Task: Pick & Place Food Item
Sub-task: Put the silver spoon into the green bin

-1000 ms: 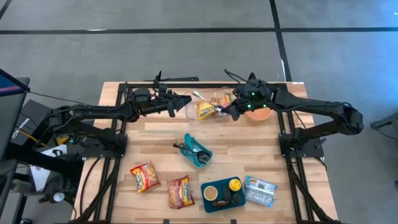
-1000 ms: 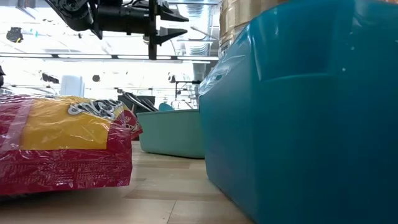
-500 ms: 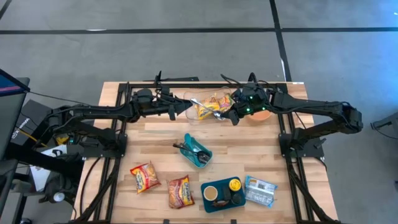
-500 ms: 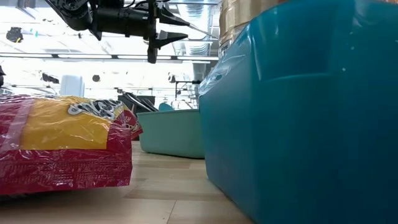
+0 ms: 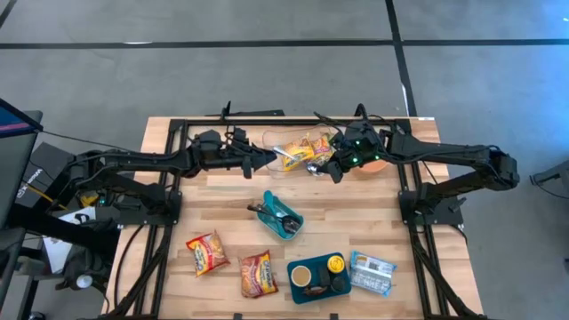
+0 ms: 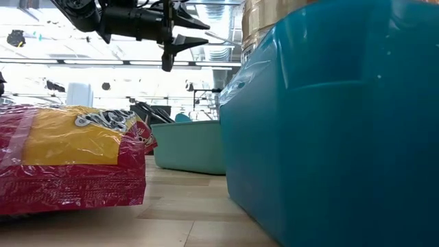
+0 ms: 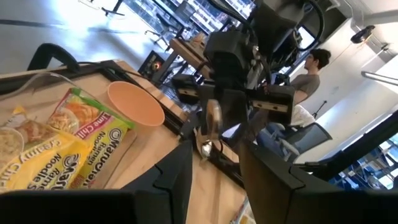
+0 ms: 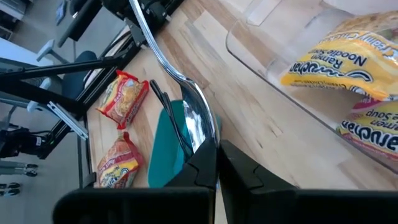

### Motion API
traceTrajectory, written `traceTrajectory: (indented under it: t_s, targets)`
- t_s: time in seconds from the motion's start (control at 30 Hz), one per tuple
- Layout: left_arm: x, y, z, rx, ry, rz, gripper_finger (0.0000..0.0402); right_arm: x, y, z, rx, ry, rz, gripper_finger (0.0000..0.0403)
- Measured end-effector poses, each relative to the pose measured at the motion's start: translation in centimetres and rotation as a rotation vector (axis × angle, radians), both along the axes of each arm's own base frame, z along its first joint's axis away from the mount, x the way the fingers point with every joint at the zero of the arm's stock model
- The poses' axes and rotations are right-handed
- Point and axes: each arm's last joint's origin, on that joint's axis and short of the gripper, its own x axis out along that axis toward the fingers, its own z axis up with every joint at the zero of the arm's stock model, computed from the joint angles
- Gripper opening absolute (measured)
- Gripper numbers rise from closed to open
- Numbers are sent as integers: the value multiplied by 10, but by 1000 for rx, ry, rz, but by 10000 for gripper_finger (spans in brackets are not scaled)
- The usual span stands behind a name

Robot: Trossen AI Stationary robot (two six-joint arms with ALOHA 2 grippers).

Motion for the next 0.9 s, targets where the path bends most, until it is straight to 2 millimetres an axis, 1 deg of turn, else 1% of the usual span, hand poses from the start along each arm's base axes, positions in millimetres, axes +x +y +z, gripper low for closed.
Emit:
traceTrajectory:
  t_s: [0.37, 0.67, 0.8, 0.9]
  targets:
    - [1, -3, -1, -3, 5, -8, 127, 2, 11, -1, 12, 17, 37, 0]
    - [3, -10, -1, 0, 6, 0, 127, 2, 11, -1, 12, 17, 35, 0]
    - [8, -11, -7, -2, 15, 0, 127, 1, 11, -1, 12, 20, 35, 0]
    - [15, -12, -10, 2, -12, -10, 127, 1, 11, -2, 14, 26, 35, 0]
